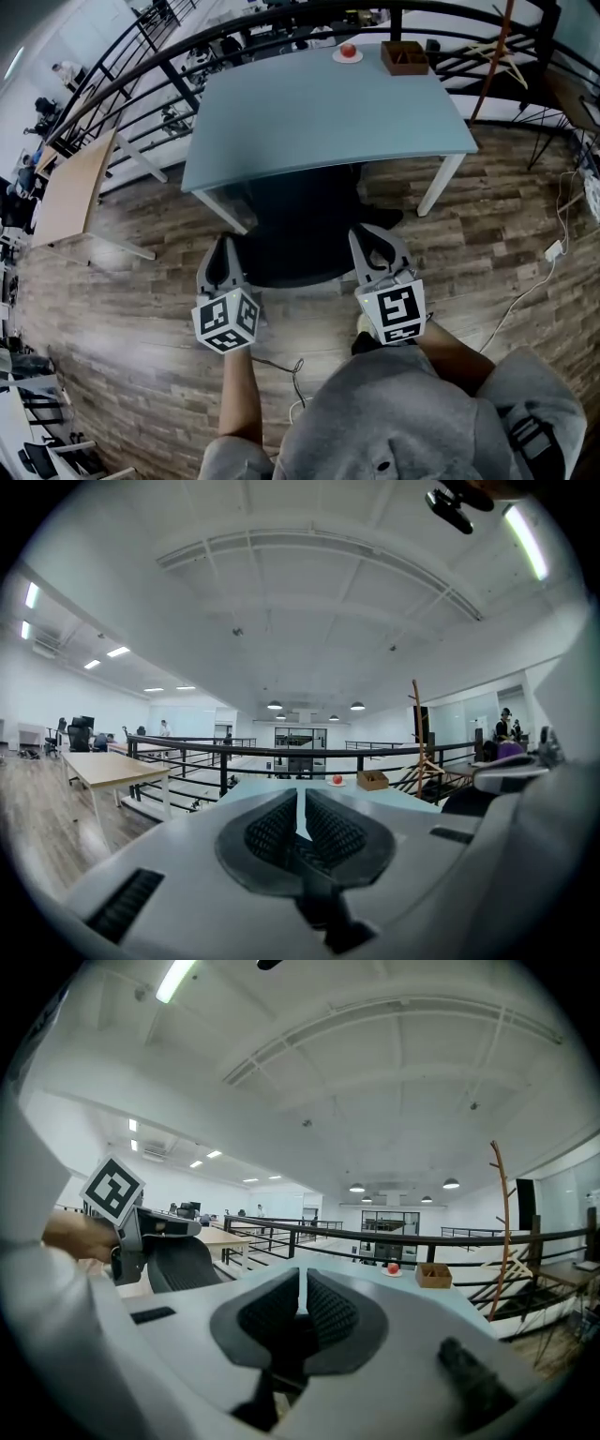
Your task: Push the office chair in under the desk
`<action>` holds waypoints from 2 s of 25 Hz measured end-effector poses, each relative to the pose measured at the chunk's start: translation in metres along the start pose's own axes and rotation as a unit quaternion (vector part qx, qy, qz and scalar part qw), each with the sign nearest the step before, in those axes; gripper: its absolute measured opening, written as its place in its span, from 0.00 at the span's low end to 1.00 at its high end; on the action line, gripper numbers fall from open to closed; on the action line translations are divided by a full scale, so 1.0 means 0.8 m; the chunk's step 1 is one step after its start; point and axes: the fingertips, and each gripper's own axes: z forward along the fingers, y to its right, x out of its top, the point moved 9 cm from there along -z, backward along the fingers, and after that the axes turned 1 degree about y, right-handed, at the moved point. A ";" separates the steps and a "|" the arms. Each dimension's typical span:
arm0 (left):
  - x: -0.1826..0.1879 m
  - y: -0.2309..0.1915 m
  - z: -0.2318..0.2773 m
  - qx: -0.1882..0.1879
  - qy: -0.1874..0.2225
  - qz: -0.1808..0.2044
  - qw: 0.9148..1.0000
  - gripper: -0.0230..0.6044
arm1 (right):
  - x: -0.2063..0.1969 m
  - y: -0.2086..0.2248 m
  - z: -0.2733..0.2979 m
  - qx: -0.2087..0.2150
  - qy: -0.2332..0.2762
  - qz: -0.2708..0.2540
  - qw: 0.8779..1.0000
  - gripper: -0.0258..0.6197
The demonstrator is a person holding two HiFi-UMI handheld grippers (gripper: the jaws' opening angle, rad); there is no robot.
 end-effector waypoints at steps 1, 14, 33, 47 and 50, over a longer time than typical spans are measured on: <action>0.001 0.000 0.004 0.004 0.000 -0.003 1.000 0.09 | 0.001 0.004 0.006 0.004 0.000 0.000 1.000 0.10; 0.005 0.012 0.048 0.035 0.000 0.009 0.999 0.09 | 0.000 0.043 0.054 0.003 0.019 0.011 1.000 0.10; 0.012 -0.004 0.112 0.048 0.014 0.007 0.999 0.09 | 0.004 0.071 0.128 0.017 0.020 0.008 1.000 0.10; 0.021 -0.055 0.163 0.033 0.016 0.001 0.999 0.09 | 0.015 0.055 0.191 0.002 0.016 0.007 1.000 0.10; 0.024 -0.069 0.177 0.028 0.013 0.002 1.000 0.09 | 0.019 0.050 0.209 0.000 0.011 0.004 1.000 0.10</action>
